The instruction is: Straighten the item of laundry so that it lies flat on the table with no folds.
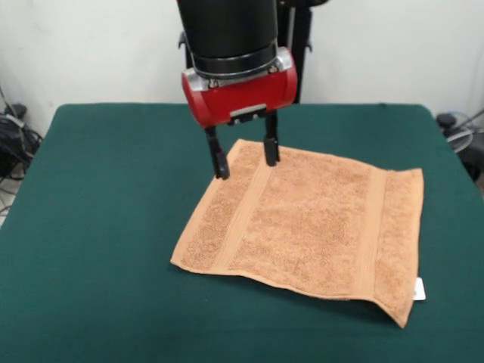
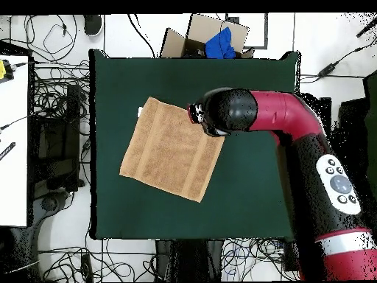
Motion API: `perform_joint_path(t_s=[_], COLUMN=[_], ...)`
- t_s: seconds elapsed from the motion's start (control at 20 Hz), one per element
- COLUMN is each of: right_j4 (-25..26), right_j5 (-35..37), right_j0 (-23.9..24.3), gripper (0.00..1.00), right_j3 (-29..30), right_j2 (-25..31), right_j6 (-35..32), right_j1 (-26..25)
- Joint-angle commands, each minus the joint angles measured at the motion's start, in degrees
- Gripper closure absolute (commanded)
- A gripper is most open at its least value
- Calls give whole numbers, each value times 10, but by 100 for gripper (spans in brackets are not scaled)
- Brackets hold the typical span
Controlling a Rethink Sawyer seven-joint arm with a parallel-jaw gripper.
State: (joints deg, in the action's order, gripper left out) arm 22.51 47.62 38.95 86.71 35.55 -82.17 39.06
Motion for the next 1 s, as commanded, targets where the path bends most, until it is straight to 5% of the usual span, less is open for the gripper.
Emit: perform_joint_path(t_s=[0.05,0.65,1.0], right_j4=[45,-25,-25], right_j5=[-42,-49,-77], right_j0=[-32,-24,-6], gripper=[0,0,0], right_j3=[113,150,166], right_j2=[-98,-110,-107], right_j6=[-121,-111,-82], right_j1=[52,63,51])
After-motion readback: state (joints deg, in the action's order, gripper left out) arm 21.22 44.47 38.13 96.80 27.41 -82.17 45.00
